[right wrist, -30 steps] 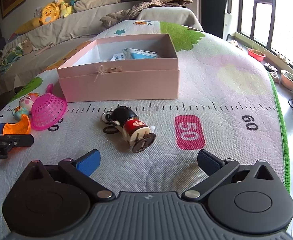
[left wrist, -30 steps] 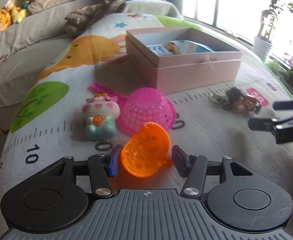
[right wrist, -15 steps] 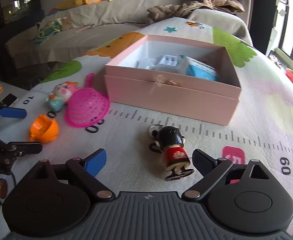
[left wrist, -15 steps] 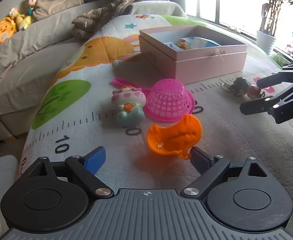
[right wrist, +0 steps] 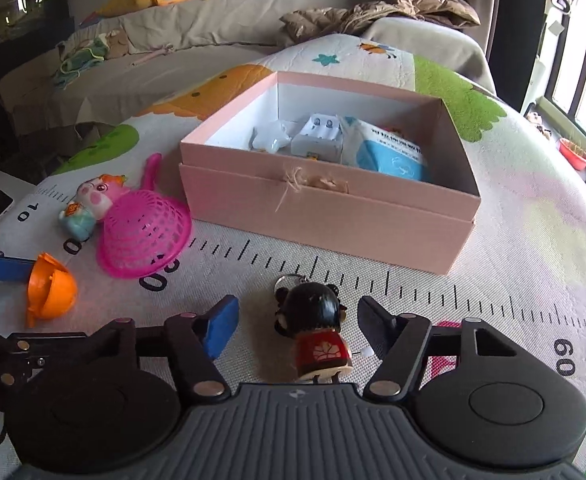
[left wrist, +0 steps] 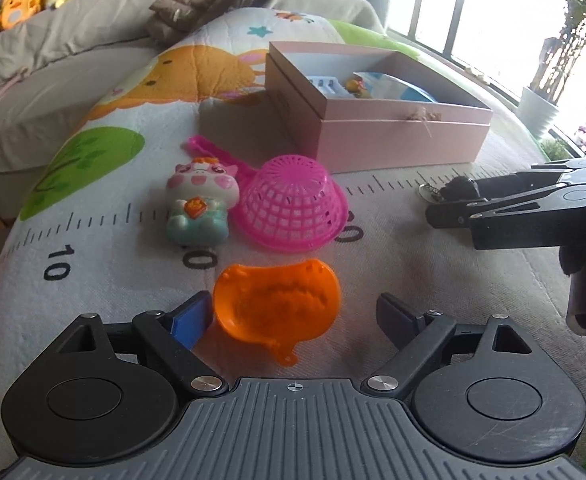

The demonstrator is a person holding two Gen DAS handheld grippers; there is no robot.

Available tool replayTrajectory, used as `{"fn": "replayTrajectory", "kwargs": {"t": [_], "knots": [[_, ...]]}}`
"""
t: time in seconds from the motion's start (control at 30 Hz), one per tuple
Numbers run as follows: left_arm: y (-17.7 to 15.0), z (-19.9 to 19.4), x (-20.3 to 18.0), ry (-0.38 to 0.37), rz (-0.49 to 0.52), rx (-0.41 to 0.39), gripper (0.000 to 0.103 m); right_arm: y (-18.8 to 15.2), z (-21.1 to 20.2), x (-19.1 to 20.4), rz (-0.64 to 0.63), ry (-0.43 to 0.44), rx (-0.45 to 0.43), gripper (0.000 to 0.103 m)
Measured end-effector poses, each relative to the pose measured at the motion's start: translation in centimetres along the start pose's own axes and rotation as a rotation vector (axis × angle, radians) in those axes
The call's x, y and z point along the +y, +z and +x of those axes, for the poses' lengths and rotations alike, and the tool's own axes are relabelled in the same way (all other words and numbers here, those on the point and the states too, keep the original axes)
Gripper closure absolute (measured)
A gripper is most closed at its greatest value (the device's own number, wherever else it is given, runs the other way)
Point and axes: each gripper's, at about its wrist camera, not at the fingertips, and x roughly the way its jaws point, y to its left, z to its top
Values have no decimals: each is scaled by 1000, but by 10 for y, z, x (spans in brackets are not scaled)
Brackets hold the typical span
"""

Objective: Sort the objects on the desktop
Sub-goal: 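Grasp the orange cup with the left gripper while the right grasps the doll keychain, then carry the orange cup and doll over the pink box and open both grippers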

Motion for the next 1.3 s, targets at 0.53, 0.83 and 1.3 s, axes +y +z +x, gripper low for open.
{"fn": "replayTrajectory", "kwargs": {"t": [0.53, 0.83, 1.3], "knots": [[12, -41, -23, -53, 188, -142, 38, 6, -90, -4, 10, 49, -83, 67], [127, -38, -50, -58, 270, -420, 37, 82, -168, -44, 92, -14, -367, 67], [59, -12, -13, -24, 197, -256, 1, 134, -76, -74, 182, -19, -195, 67]]}}
